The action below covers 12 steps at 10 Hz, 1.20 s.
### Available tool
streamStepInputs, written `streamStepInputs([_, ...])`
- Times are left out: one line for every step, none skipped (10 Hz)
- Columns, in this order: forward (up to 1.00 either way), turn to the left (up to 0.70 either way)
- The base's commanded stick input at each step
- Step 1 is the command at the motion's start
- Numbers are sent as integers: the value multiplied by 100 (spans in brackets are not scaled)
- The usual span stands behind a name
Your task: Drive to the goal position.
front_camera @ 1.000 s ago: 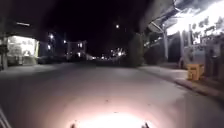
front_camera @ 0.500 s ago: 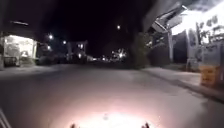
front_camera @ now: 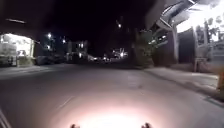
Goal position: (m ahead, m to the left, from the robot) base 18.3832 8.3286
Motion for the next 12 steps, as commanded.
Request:
streamStepInputs([85, 0])
streamStepInputs([85, 0])
streamStepInputs([85, 0])
streamStepInputs([85, 0])
streamStepInputs([85, 0])
streamStepInputs([85, 0])
streamStepInputs([85, 0])
streamStepInputs([85, 0])
streamStepInputs([85, 0])
streamStepInputs([85, 0])
streamStepInputs([85, 0])
streamStepInputs([85, 0])
